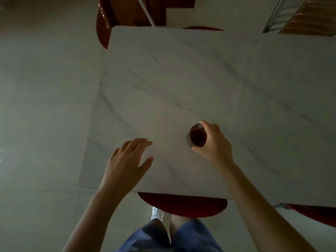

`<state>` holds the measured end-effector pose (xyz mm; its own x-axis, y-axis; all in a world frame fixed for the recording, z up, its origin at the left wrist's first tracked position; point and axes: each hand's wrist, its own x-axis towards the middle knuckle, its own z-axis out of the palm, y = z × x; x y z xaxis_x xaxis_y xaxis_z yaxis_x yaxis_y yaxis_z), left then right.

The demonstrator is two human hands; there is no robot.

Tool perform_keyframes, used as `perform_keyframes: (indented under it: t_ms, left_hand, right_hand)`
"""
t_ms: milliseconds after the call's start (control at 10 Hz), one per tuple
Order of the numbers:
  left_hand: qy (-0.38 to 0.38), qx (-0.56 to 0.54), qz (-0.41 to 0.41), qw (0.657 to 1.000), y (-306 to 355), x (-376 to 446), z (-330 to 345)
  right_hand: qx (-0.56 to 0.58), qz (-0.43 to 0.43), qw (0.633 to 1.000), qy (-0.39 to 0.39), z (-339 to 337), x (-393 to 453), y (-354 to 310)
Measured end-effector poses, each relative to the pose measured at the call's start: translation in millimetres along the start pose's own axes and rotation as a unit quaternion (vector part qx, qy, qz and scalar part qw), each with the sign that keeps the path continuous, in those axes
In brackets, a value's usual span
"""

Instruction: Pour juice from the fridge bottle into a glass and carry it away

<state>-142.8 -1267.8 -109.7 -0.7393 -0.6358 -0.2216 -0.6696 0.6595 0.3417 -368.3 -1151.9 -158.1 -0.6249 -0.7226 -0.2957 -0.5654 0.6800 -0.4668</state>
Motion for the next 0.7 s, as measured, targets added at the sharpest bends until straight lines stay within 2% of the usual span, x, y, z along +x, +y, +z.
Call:
perform_keyframes:
  t_ms: [300, 600, 700]
  left_hand:
    - [-0.009, 0.001, -0.022, 1.0, 8, -8, 6]
    - [0.033, 0.007, 0.028, 0.999, 13, -28, -4]
    - [0.051, 0.005, 0.044, 0.998, 14, -48, -16]
  right_hand:
    - [-0.002, -0.027, 0.999, -0.022, 17, -4, 7]
    - [-0.035, -0.015, 0.993, -0.11, 10, -5, 0]
    - [-0.063, -0.048, 0.995, -0.056, -4, -22, -5]
